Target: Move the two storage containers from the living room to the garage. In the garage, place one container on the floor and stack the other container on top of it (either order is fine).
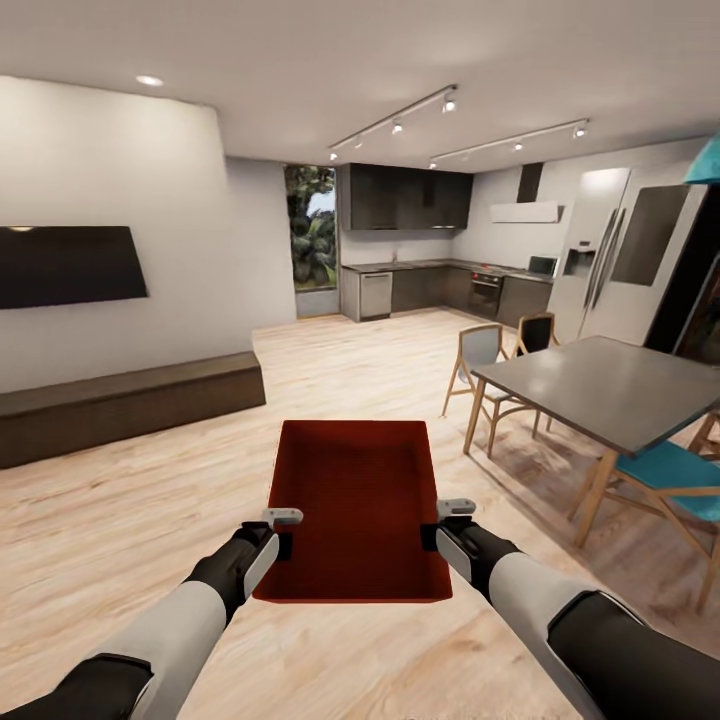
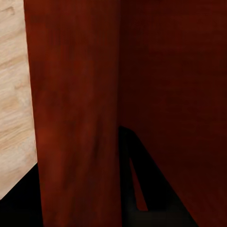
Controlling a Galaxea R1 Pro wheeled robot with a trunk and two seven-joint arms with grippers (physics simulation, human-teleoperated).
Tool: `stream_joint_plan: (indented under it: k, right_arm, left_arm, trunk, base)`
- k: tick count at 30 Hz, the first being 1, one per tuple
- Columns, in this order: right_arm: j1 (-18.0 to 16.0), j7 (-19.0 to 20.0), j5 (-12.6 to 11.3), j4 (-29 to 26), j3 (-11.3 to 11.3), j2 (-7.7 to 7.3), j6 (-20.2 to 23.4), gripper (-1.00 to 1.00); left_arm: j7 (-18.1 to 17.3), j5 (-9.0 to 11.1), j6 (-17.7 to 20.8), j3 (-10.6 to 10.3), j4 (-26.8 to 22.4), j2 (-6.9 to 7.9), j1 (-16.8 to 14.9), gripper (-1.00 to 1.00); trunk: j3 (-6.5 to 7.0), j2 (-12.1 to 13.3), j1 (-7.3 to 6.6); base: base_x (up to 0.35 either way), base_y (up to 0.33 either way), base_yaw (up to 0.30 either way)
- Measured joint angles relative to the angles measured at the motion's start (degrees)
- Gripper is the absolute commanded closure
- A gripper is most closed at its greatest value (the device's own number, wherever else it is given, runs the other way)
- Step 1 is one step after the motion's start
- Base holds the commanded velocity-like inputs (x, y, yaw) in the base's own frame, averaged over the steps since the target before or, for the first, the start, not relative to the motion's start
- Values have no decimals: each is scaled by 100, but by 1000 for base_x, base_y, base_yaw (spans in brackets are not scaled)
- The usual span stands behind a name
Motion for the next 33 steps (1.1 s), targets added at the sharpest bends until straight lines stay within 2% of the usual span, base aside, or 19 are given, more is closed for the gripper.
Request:
stream_joint_plan:
  k: [33]
  right_arm:
    - [0, 2, 3, 6, 1, 0, 8, 100]
  left_arm:
    - [0, 3, 0, 3, 12, -2, 0, 100]
  trunk:
    - [0, 0, 0]
  base:
    - [0, 0, -289]
